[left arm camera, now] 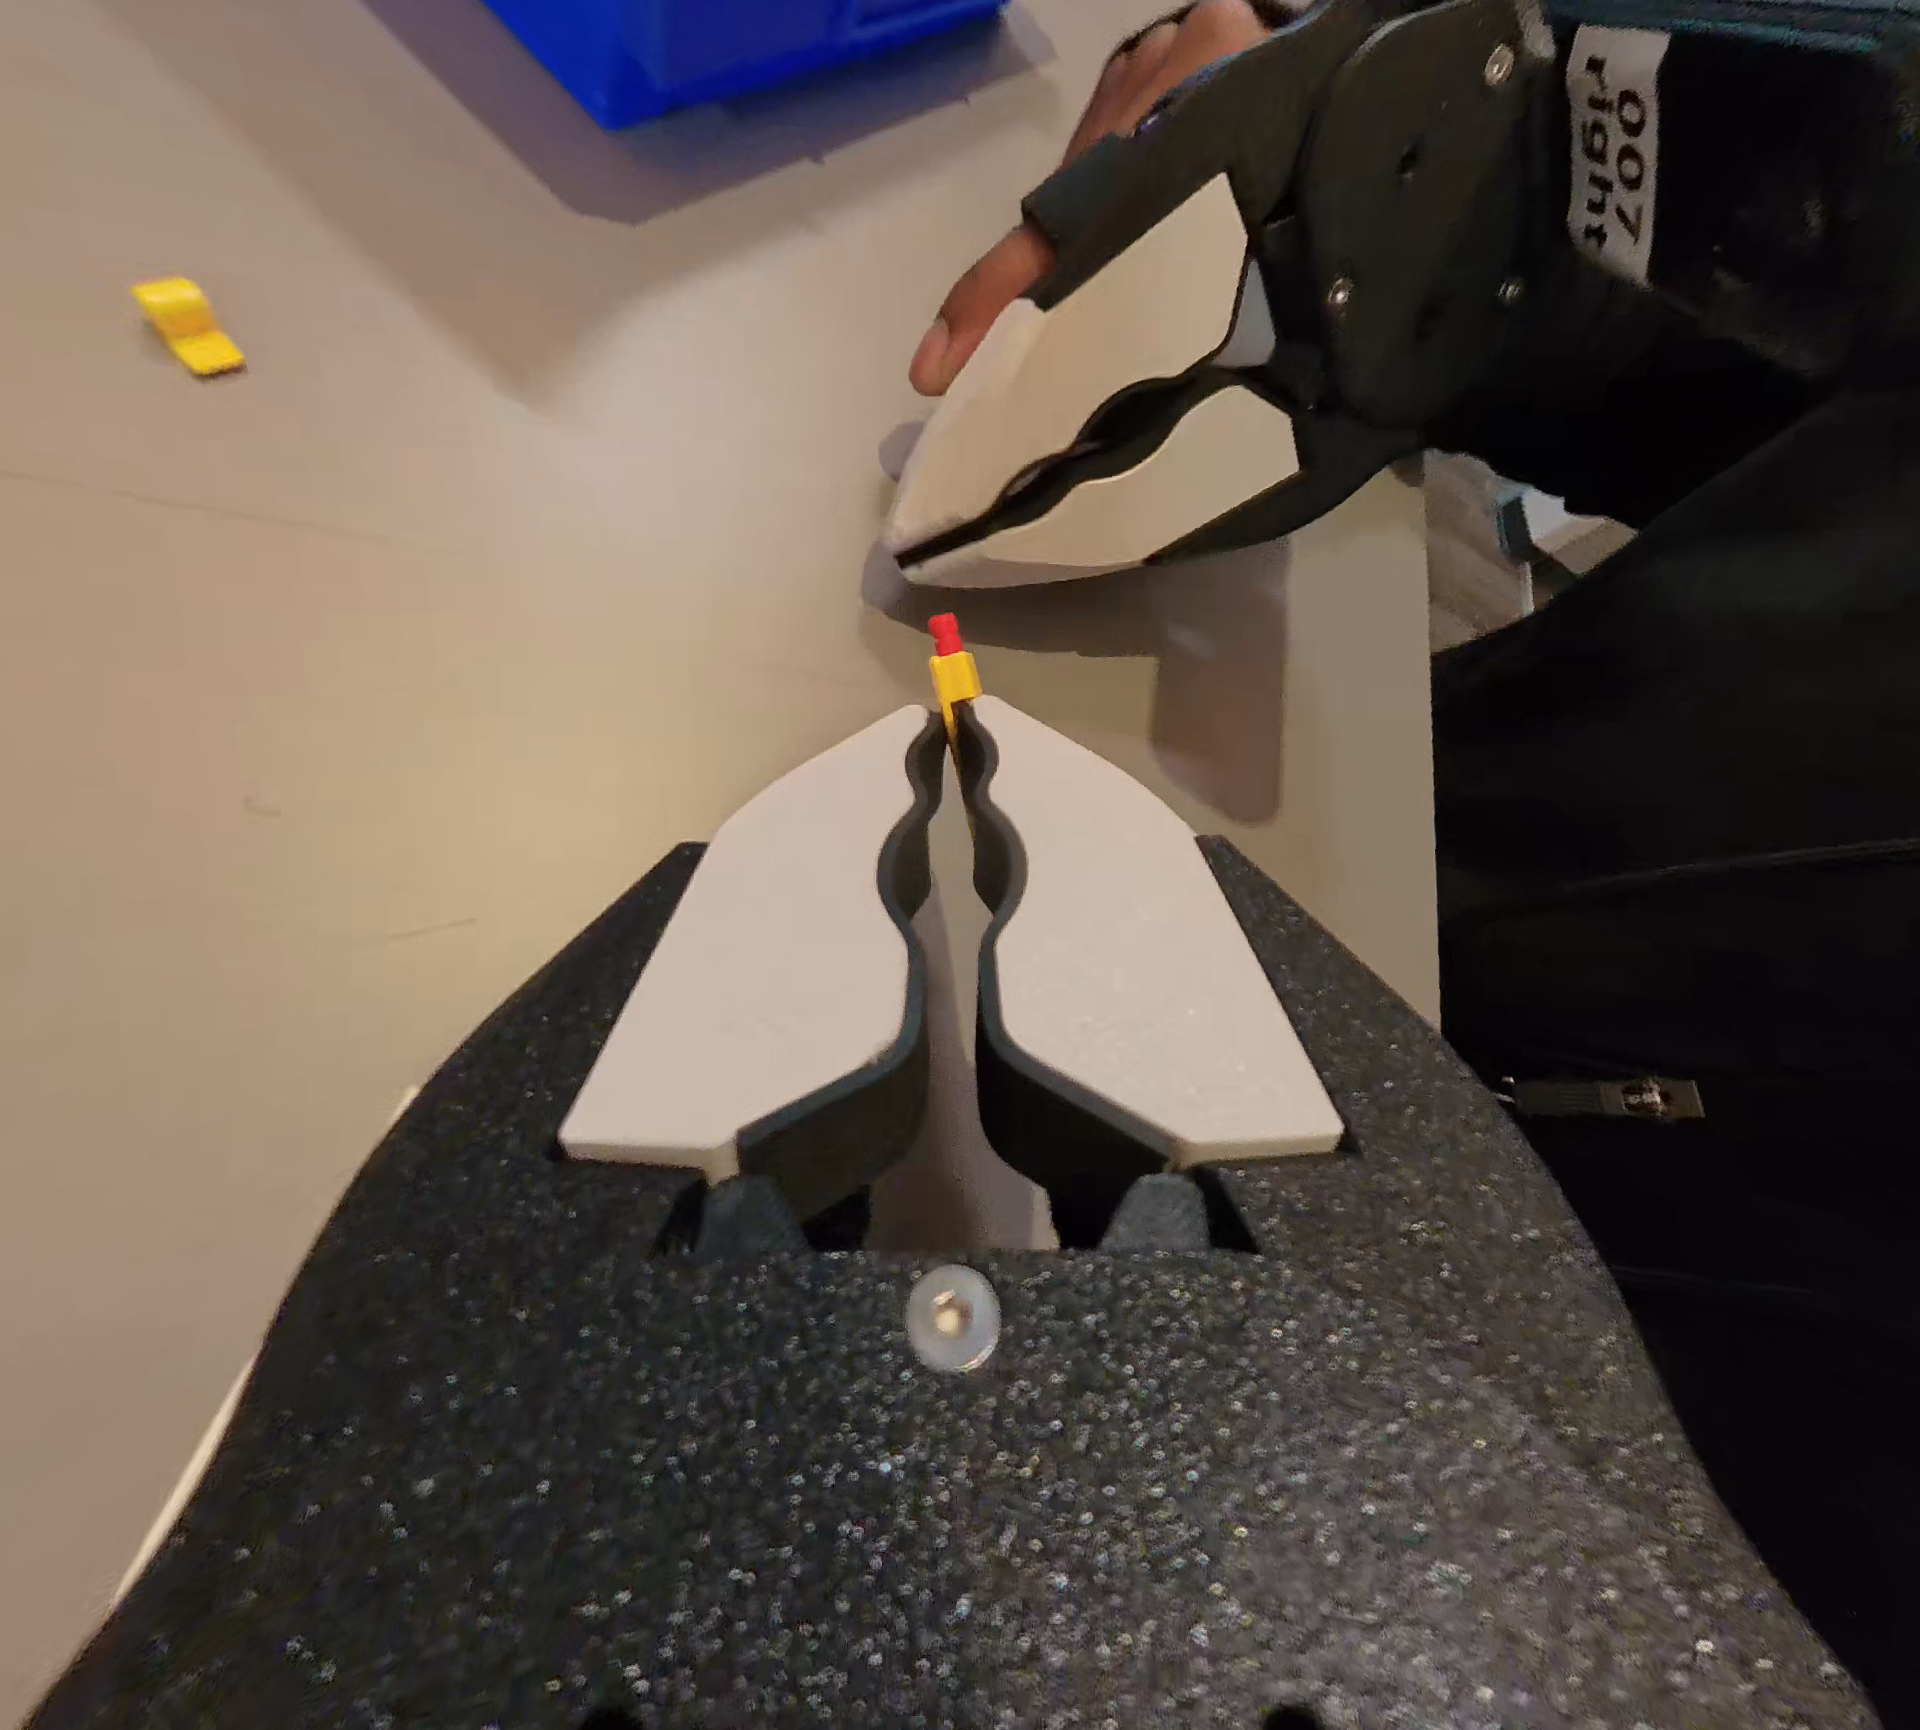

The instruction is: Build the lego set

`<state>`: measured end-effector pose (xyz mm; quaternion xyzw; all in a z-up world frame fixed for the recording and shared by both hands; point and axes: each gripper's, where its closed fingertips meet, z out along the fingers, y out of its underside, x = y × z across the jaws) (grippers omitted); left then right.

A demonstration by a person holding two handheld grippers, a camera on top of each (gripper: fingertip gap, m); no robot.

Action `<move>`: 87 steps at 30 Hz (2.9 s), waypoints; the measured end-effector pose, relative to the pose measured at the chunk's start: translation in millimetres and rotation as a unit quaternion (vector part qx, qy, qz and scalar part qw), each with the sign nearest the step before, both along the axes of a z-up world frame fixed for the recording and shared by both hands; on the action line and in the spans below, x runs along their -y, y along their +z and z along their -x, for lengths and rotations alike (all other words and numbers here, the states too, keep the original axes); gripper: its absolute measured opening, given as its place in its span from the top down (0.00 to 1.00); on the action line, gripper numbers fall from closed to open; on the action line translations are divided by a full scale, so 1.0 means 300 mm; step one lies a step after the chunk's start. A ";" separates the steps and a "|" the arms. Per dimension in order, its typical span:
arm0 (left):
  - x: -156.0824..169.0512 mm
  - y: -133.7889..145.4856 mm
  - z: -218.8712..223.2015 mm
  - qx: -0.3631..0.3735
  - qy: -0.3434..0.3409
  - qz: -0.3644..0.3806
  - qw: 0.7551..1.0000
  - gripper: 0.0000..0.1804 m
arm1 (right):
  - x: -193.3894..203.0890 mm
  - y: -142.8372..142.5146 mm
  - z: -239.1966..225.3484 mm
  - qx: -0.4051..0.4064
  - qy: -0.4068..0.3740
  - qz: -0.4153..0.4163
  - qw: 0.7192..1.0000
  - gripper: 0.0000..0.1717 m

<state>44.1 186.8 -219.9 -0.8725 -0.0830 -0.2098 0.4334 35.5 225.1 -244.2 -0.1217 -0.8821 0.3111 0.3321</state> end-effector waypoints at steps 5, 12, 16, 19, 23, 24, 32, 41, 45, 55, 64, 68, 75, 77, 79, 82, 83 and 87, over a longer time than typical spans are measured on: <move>-0.010 0.006 0.035 0.001 0.032 -0.014 0.999 0.99 | -0.072 -0.001 0.113 0.031 -0.113 0.024 0.993 0.95; -0.008 0.001 0.074 -0.006 0.065 -0.018 0.998 0.99 | -0.102 -0.025 0.293 0.133 -0.247 0.105 0.954 0.85; 0.003 -0.014 0.097 -0.020 0.079 -0.011 0.997 0.99 | -0.080 -0.027 0.374 0.142 -0.266 0.121 0.946 0.76; 0.007 -0.012 0.102 -0.018 0.082 -0.014 0.996 0.99 | -0.052 -0.022 0.406 0.132 -0.244 0.115 0.954 0.76; 0.009 -0.008 0.099 -0.016 0.080 -0.016 0.997 0.99 | -0.024 -0.031 0.413 0.158 -0.213 0.116 0.957 0.77; 0.009 -0.008 0.098 -0.016 0.080 -0.017 0.997 0.99 | -0.022 -0.032 0.409 0.164 -0.208 0.120 0.957 0.75; 0.012 -0.004 0.105 -0.009 0.083 -0.022 0.996 0.99 | -0.019 -0.014 0.308 0.193 -0.189 0.138 0.953 0.72; 0.008 -0.008 0.108 0.001 0.086 -0.024 0.996 0.99 | -0.058 -0.028 0.324 0.163 -0.195 0.121 0.960 0.73; 0.007 -0.006 0.104 0.007 0.084 -0.027 0.996 0.99 | -0.038 -0.038 0.316 0.194 -0.172 0.128 0.957 0.76; 0.019 -0.011 0.113 0.012 0.091 -0.021 0.996 0.99 | 0.067 -0.042 0.163 0.237 -0.031 0.100 0.966 0.83; 0.020 -0.016 0.114 0.005 0.090 -0.016 0.996 0.99 | 0.065 -0.031 0.145 0.240 -0.023 0.105 0.965 0.83; 0.021 -0.017 0.114 0.001 0.090 -0.014 0.996 0.99 | 0.054 -0.042 0.144 0.236 -0.025 0.086 0.967 0.86; 0.021 -0.020 0.115 0.000 0.090 -0.012 0.996 0.99 | -0.025 -0.034 0.208 0.180 -0.082 0.050 0.979 0.85; 0.021 -0.019 0.116 -0.001 0.091 -0.013 0.996 0.99 | -0.001 -0.031 0.196 0.181 -0.066 0.056 0.980 0.85; 0.022 -0.018 0.116 -0.001 0.091 -0.013 0.996 0.99 | 0.016 -0.029 0.191 0.172 -0.054 0.056 0.982 0.85; 0.020 -0.017 0.114 -0.001 0.090 -0.014 0.996 0.99 | 0.021 -0.031 0.201 0.158 -0.051 0.052 0.985 0.86; 0.020 -0.017 0.113 -0.001 0.089 -0.014 0.996 0.99 | 0.012 -0.031 0.212 0.148 -0.056 0.046 0.986 0.87; 0.018 -0.019 0.110 -0.001 0.088 -0.013 0.996 0.99 | -0.049 -0.022 0.269 0.103 -0.101 0.028 0.989 0.87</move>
